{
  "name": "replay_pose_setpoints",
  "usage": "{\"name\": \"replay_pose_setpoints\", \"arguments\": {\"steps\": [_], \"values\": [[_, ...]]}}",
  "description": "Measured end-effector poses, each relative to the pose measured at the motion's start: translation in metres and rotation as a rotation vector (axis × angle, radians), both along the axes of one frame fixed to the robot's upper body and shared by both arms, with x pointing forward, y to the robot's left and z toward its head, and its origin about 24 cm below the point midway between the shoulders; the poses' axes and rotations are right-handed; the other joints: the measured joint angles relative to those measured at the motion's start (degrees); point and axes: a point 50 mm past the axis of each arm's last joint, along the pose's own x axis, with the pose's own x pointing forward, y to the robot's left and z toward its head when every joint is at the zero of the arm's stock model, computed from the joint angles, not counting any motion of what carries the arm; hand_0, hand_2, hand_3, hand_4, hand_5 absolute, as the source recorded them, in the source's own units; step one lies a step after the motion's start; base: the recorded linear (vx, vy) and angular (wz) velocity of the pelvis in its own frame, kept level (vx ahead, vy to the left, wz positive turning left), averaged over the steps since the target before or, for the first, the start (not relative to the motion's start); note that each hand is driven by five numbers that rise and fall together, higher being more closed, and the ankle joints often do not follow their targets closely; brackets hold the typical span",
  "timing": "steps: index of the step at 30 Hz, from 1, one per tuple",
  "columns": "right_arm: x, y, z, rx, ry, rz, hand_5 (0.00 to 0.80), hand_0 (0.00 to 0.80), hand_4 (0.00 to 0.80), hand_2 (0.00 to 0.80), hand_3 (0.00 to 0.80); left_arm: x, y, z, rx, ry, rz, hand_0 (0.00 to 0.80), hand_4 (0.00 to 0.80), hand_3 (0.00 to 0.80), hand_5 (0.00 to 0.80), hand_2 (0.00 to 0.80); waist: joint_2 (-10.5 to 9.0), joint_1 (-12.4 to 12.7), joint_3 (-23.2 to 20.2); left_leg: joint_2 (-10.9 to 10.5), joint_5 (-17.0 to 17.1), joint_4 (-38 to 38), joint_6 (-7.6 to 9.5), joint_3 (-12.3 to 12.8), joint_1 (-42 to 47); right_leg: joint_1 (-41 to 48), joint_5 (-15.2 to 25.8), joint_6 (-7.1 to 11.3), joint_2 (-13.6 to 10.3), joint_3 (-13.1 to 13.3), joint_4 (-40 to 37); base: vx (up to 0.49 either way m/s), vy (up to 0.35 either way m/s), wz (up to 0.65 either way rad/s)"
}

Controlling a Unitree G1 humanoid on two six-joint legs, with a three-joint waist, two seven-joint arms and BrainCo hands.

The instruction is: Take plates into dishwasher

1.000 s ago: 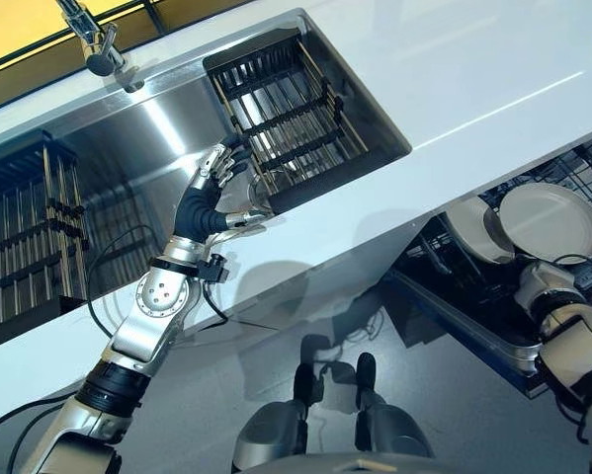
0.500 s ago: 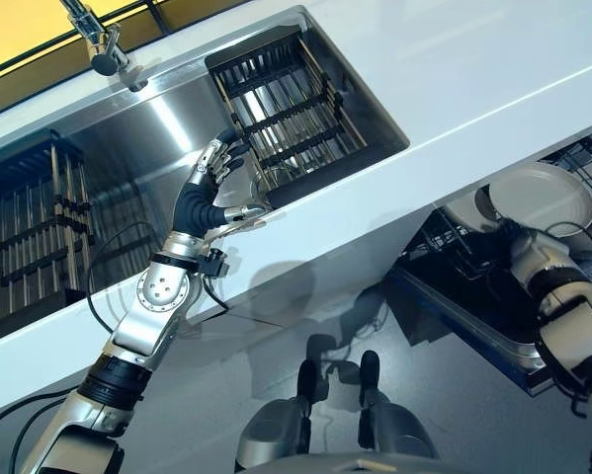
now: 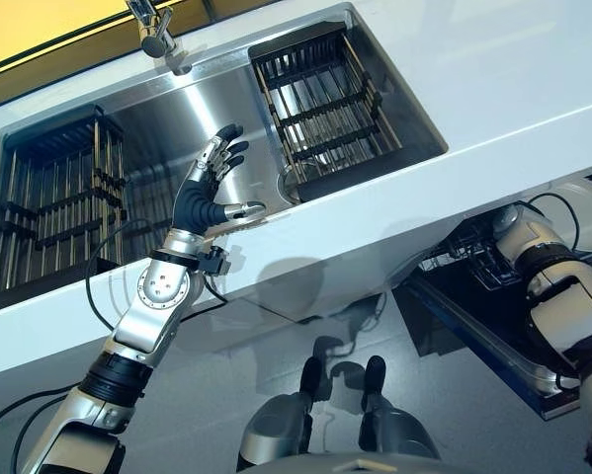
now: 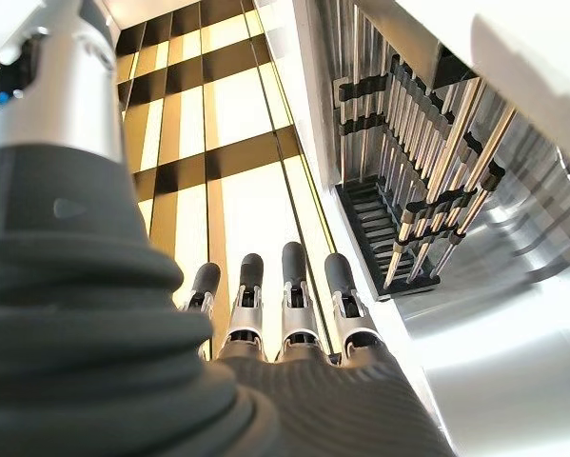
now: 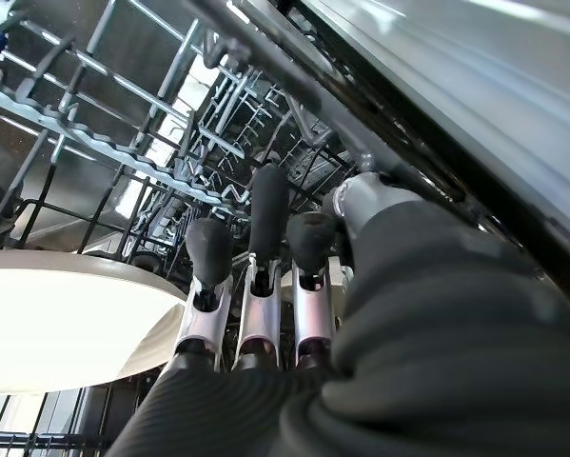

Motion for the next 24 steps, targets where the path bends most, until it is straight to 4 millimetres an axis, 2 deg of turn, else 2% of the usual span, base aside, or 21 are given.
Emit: {"name": "replay_pose_setpoints", "arguments": {"steps": [8, 12, 14, 16, 20, 24], "values": [[-0.001, -0.001, -0.001, -0.009, 0.040, 0.003, 0.800, 0.800, 0.800, 0.800, 0.800, -0.001, -0.001, 0.002, 0.000, -0.014, -0.011, 0.000, 0.000, 0.000, 0.000, 0.000, -0.32, -0.25, 0.13, -0.11, 0.08, 0.00, 0.03, -0.16, -0.04, -0.01, 0.01, 0.00, -0.07, 0.02, 0.01, -0.032, 0.046, 0.01], [-0.003, 0.000, -0.002, -0.048, 0.050, 0.052, 0.800, 0.800, 0.800, 0.800, 0.800, -0.001, -0.001, 0.003, -0.002, -0.026, -0.014, 0.000, 0.000, 0.000, 0.000, 0.000, -1.27, -1.42, 0.44, -0.33, 0.05, 0.01, 0.06, -0.08, 0.29, 0.22, 0.02, 0.00, 0.05, 0.60, 0.03, -0.013, 0.085, -0.01], [-0.006, 0.004, -0.005, -0.051, 0.038, 0.111, 0.800, 0.800, 0.800, 0.800, 0.800, -0.001, 0.000, 0.004, -0.002, -0.029, -0.011, 0.000, 0.000, 0.000, 0.000, 0.000, -2.14, -1.46, 0.35, -0.34, -0.10, 0.01, 0.17, 0.83, 0.89, 0.51, 0.03, 0.02, 0.10, 1.70, 0.03, -0.005, 0.106, -0.18], [-0.012, 0.011, -0.020, -0.065, 0.062, 0.172, 0.800, 0.800, 0.800, 0.800, 0.800, -0.002, -0.001, 0.005, -0.002, -0.033, -0.015, 0.000, 0.000, 0.000, 0.000, 0.000, -3.37, -1.95, 0.33, -0.33, -0.70, 0.00, 0.44, 1.78, 2.44, 1.64, 0.03, 0.08, 0.22, 2.77, 0.04, 0.025, 0.087, -0.30], [-0.033, 0.010, -0.050, -0.038, 0.085, 0.193, 0.800, 0.800, 0.800, 0.800, 0.800, -0.003, -0.001, 0.004, -0.002, -0.033, -0.015, 0.000, 0.000, 0.000, 0.000, 0.000, -5.52, -3.40, -0.04, -0.59, -1.40, -0.03, 0.94, 3.97, 4.67, 3.00, 0.12, 0.66, 0.15, 4.96, 0.06, 0.048, 0.049, -0.26], [-0.050, 0.010, -0.062, 0.019, 0.048, 0.197, 0.800, 0.800, 0.800, 0.800, 0.800, -0.009, 0.002, -0.004, -0.003, -0.006, -0.009, 0.000, 0.000, 0.000, 0.000, 0.000, -6.83, -5.87, -0.62, -0.58, -2.03, -0.04, 1.59, 5.30, 5.56, 3.45, 0.11, 1.21, 0.02, 6.49, 0.05, 0.021, 0.038, -0.18]]}}
